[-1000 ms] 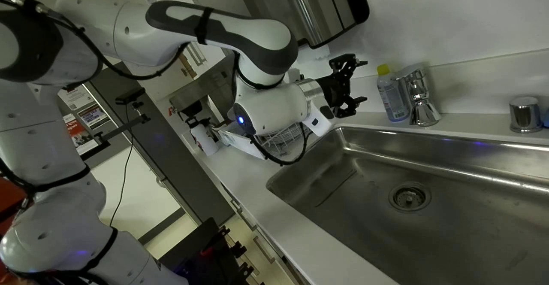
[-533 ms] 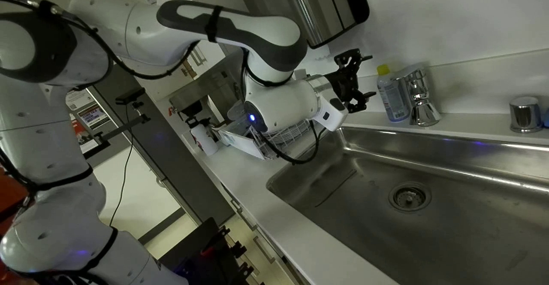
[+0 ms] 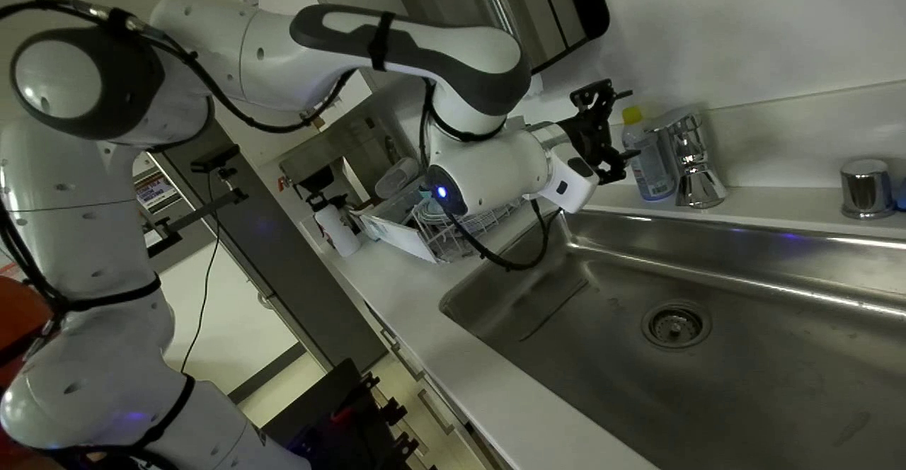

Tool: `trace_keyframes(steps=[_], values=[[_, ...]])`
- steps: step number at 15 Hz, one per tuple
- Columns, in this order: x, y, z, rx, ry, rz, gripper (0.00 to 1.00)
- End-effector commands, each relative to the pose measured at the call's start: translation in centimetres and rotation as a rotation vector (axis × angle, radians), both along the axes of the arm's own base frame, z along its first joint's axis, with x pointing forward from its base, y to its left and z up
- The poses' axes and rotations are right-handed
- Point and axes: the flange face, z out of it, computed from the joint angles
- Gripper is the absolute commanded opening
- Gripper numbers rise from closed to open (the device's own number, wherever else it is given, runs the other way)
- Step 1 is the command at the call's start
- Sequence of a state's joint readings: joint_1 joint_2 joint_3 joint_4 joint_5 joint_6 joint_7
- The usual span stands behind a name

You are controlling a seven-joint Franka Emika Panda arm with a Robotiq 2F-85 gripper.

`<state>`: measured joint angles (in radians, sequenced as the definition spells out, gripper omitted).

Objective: Flip the faucet open

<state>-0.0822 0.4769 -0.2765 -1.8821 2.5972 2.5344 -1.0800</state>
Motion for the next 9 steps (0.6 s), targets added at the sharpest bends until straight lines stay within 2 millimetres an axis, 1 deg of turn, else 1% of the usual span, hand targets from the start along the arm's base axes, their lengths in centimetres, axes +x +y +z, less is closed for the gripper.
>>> trace_keyframes(steps=[1, 2, 3, 6, 8, 9], values=[[1.6, 1.0, -0.4, -0.031, 0.024, 0.017, 1.00], [1.7, 1.8, -0.7, -0.023, 0.036, 0.023, 1.00], [0.9, 0.9, -0.8, -0.005, 0.014, 0.020, 1.00], [1.4, 2.0, -1.3, -0.007, 0.023, 0.036, 1.00], [1.4, 2.0, -1.3, -0.008, 0.023, 0.036, 1.00], [1.7, 1.4, -1.0, -0.023, 0.016, 0.031, 1.00]])
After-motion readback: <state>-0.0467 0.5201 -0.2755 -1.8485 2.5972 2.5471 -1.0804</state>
